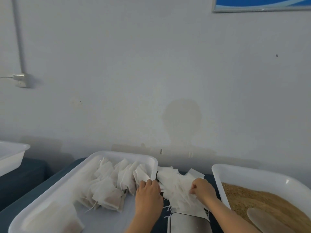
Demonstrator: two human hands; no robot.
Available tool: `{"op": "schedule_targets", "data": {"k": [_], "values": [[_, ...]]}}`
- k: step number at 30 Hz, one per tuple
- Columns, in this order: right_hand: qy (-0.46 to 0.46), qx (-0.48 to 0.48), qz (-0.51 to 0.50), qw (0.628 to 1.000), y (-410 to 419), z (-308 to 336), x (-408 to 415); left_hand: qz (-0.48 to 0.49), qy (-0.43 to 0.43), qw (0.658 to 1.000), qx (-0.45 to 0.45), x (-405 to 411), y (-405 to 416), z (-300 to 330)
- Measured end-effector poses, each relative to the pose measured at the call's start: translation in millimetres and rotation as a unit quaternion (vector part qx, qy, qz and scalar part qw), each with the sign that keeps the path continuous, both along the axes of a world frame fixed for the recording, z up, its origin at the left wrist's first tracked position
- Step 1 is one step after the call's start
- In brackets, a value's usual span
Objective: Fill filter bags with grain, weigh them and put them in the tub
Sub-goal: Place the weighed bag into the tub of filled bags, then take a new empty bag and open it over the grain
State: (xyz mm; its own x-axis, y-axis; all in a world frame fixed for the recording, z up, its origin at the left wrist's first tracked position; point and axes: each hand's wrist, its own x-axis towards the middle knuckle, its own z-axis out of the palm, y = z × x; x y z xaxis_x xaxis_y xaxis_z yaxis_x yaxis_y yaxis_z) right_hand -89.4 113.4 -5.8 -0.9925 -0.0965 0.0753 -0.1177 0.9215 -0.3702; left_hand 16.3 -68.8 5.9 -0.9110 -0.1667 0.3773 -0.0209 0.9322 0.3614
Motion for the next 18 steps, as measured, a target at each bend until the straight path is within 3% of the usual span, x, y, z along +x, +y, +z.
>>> {"op": "schedule_targets", "data": {"k": [11, 14, 18], "values": [[-0.021, -0.010, 0.014, 1.000, -0.2, -3.4, 6.4, 0.006, 0.018, 1.000, 0.014, 1.9, -0.4, -0.8], [0.016, 0.000, -0.013, 1.000, -2.4, 0.3, 5.8, 0.007, 0.017, 1.000, 0.005, 0.4, -0.4, -1.6], [0.088, -0.070, -0.040, 0.993, 8.3, 28.7, 6.8, 0.008, 0.014, 1.000, -0.026, 0.4, 4.7, 1.3]]}}
